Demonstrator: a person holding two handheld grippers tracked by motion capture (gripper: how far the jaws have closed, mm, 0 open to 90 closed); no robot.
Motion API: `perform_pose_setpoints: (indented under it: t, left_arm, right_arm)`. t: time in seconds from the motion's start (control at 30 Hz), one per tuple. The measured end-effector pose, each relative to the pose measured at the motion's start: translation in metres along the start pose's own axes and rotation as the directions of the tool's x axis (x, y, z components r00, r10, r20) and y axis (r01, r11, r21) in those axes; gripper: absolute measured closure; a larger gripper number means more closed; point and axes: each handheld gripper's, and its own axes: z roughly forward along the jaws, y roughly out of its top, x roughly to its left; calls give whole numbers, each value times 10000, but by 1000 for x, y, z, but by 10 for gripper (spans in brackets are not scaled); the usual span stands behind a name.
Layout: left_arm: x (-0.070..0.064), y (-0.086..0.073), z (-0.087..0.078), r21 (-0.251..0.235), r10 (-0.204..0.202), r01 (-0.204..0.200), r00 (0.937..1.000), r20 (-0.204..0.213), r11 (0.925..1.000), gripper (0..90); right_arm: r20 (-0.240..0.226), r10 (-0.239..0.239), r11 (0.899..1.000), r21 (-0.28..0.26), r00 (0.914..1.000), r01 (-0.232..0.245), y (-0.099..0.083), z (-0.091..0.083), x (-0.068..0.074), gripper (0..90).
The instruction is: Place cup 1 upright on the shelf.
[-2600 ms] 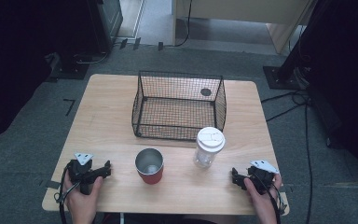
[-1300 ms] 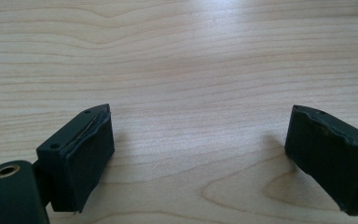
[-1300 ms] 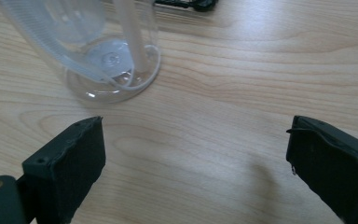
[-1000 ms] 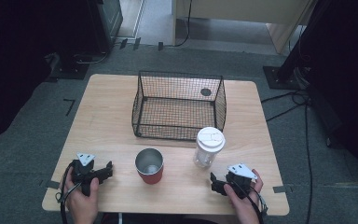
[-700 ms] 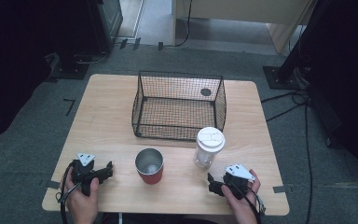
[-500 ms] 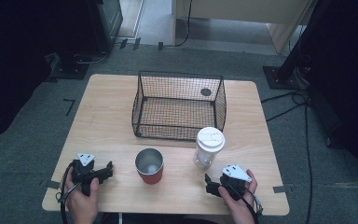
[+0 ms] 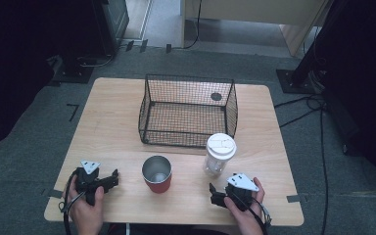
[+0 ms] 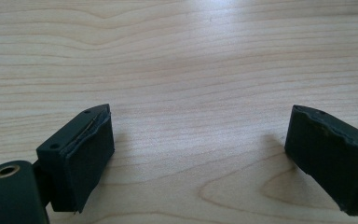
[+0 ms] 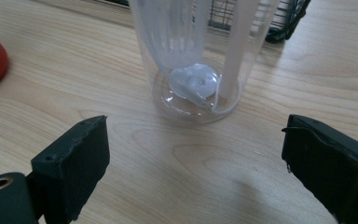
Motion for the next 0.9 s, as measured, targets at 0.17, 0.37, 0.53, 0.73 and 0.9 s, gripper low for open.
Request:
perform_pose_setpoints:
  t: [0.17,0.37,0.53,0.73,0.9]
  left_arm:
    - [0,0,0,-1,1,-1,10000,3,10000,87]
    - [0,0,0,0,1,-1,10000,1,10000,87]
    - [0,0,0,-1,-1,1,10000,4,10000,87]
    - [0,0,0,-1,0,0,10000,5,10000,87]
    - [0,0,0,2,0,0,10000,5,10000,87]
  right_arm:
    - [-207,-138,9998,-128,9997,136,4,-2,9,74]
    - [-305,-294,9995,-156,9991,289,7,-2,20,75]
    - [-634,-135,9997,-220,9979,121,12,-2,30,75]
    - [-707,-100,9997,-228,9974,84,17,-2,38,77]
    - [-798,-123,9996,-281,9967,101,20,-3,43,77]
